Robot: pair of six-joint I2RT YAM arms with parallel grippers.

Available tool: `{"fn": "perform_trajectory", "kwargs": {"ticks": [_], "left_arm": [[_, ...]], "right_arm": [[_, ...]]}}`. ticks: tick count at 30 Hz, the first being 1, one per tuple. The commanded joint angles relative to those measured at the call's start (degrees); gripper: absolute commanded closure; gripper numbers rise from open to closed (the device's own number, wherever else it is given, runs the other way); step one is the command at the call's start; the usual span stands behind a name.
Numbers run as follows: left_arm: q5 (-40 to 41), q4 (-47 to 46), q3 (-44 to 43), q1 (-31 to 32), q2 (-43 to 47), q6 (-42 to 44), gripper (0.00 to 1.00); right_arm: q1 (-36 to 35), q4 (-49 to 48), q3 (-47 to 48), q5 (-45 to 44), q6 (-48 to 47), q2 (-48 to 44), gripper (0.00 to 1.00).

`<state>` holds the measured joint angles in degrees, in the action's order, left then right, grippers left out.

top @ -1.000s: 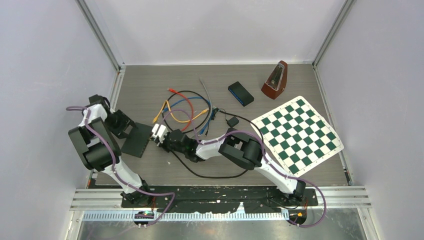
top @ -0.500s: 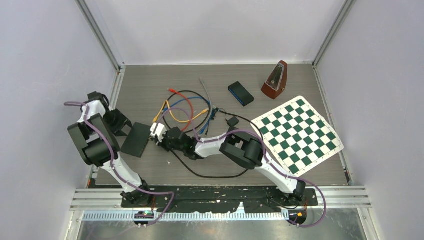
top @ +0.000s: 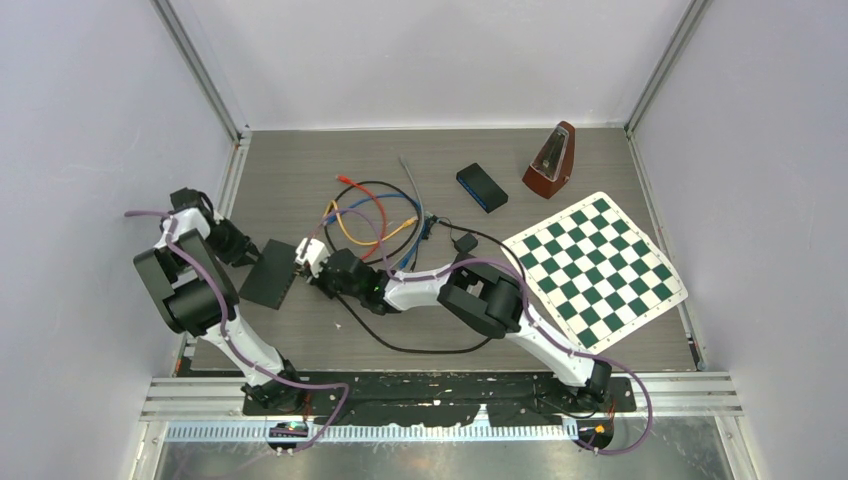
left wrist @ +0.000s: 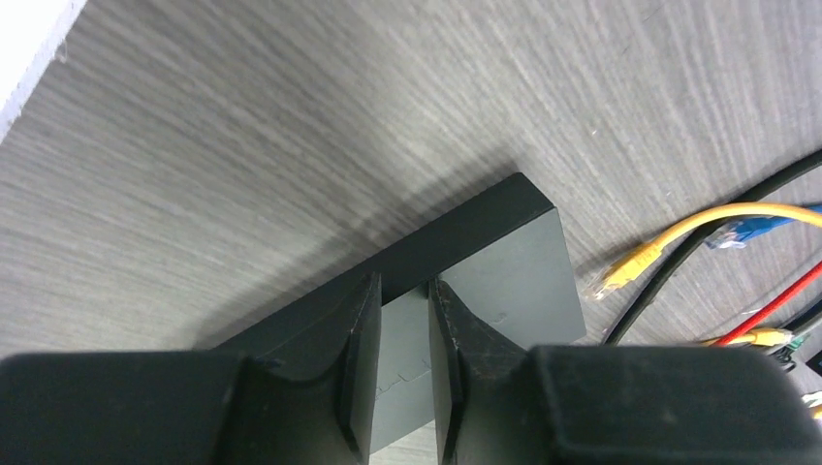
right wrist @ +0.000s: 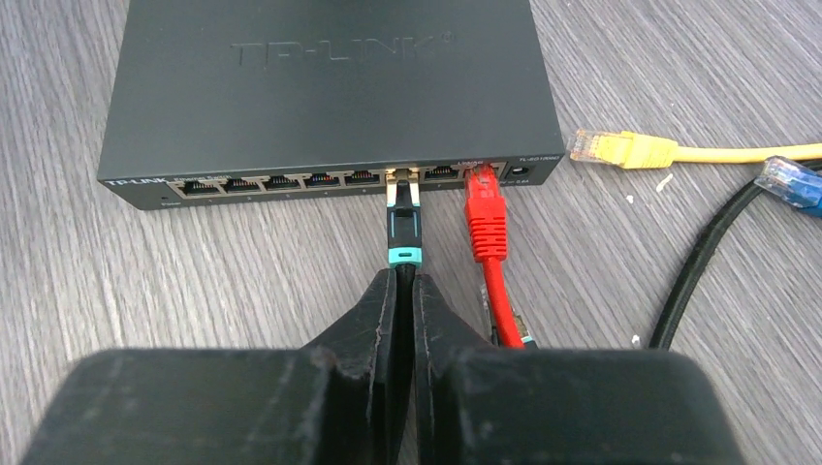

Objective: Insert the plug into the switch port
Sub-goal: Insert the connector into the switch port.

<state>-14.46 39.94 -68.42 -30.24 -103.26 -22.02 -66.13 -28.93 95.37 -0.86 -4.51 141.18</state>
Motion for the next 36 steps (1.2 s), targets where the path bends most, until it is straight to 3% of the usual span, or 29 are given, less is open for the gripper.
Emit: {"fn": "perform_trajectory", "kwargs": {"ticks": [1, 5, 18, 22, 25, 29, 36], "left_arm": [[-12.7, 7.4, 3.8, 1.6, -0.5, -1.4, 0.78], [-16.2, 6.4, 5.4, 1.7, -0.5, -1.5, 0.86], [-21.2, 3.4, 10.5, 2.1, -0.5, -2.6, 0.92], [-19.1, 5.2, 8.8, 1.1, 1.1, -2.0, 0.96], [-18.1, 4.0, 6.0, -1.5, 8.5, -6.1, 0.86], [-13.3, 4.9, -0.5, -1.6, 12.2, -10.0, 0.65], [-7.4, 0.8, -1.2, -1.8, 16.6, -13.6, 0.57]], "right_arm": [[-0.6, -5.6, 6.6, 2.1, 2.3, 1.9, 0.95], [-0.5, -8.6, 6.7, 4.5, 0.4, 3.1, 0.95], [0.2, -6.6, 13.8, 3.8, -1.2, 6.7, 0.95], [0.4, -5.3, 14.5, 4.0, -2.1, 6.9, 0.95], [0.4, -4.9, 12.9, 3.9, -2.6, 5.7, 0.92], [0.4, -5.3, 9.1, 3.3, -3.3, 3.0, 0.74], [1.2, -6.5, -2.6, 5.7, -5.0, -7.1, 0.54]]}}
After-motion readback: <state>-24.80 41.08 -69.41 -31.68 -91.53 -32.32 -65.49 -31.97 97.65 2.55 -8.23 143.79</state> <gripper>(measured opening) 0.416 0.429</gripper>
